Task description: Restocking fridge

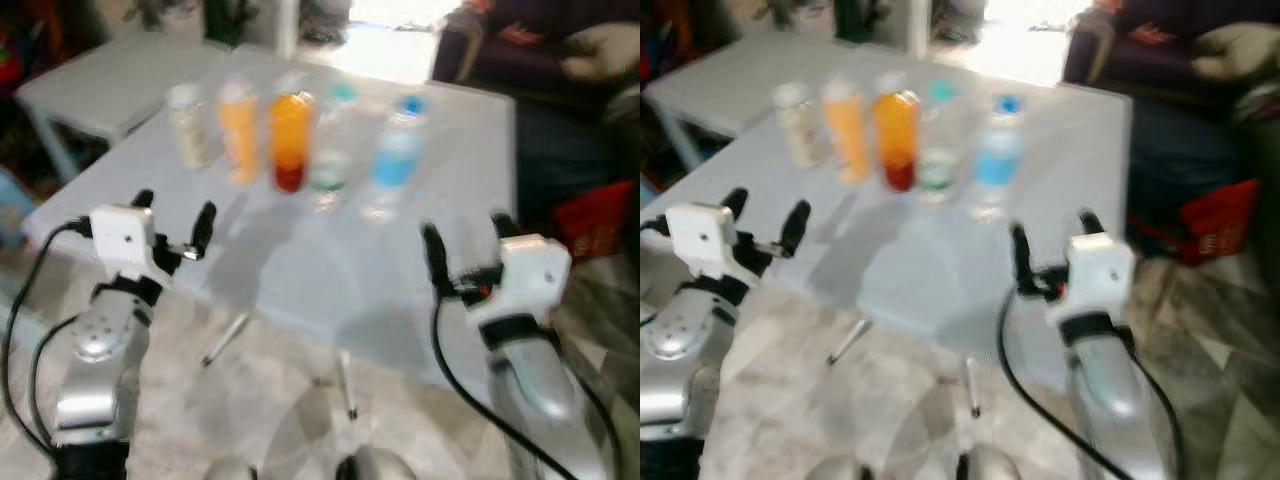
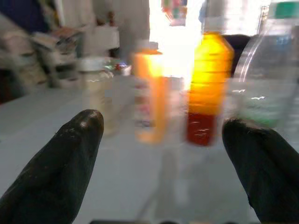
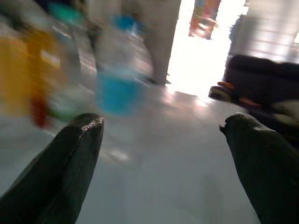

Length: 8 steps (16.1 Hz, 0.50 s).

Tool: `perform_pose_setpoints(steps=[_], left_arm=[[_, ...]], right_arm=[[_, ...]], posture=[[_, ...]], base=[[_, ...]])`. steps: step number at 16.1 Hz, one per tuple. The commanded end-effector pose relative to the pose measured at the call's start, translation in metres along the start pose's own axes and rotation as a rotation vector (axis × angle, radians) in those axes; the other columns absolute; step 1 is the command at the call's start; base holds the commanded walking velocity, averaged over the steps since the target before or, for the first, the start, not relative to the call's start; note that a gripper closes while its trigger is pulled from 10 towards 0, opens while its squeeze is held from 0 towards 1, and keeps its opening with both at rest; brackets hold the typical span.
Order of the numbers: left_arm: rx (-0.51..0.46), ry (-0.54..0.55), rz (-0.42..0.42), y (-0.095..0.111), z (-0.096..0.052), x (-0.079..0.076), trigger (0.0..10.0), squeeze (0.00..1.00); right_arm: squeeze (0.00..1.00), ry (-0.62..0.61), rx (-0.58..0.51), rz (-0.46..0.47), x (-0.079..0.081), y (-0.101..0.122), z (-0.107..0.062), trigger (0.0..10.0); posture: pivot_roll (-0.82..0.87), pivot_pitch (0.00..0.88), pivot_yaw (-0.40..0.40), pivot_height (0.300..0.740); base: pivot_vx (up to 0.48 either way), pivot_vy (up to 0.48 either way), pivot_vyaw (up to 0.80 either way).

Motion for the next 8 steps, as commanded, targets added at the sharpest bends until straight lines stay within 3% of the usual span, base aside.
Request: perform_pose_setpoints(steps=[1, 3, 8], left_arm=[[0.0, 0.003, 0.019, 0.003, -0.002, 0.004, 10.0, 0.0], [0.007, -0.005, 0.019, 0.0, -0.001, 0.001, 10.0, 0.0], [-0.007, 0.011, 0.025, 0.006, 0.007, 0.001, 10.0, 0.0]], right_arm=[[0.0, -0.012, -0.016, -0.005, -0.003, 0.005, 0.0, 10.0], [0.0, -0.007, -0.012, -0.009, -0.001, 0.003, 0.001, 10.0], [0.0, 0.038, -0.059, -0.029, 0.004, 0.011, 0.018, 10.0]], posture=[[-0.09, 0.043, -0.019, 0.74], [-0.09, 0.039, -0.019, 0.74], [-0.08, 0.062, -0.016, 0.74]], base=[[0.36, 0.0, 0.0], [0.326, 0.0, 0.0], [0.0, 0.0, 0.0]])
Point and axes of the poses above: a point about 5 cm out from each wrist's last joint towards the gripper, its own z axis pointing out of the wrist towards the gripper, its own y axis along the axis of the wrist's last joint, x = y × z, the point moved 6 cm from there along z, pointing out of the wrist towards the gripper, and after that the axes turned 3 degrees about -z, right-handed, at the moved point
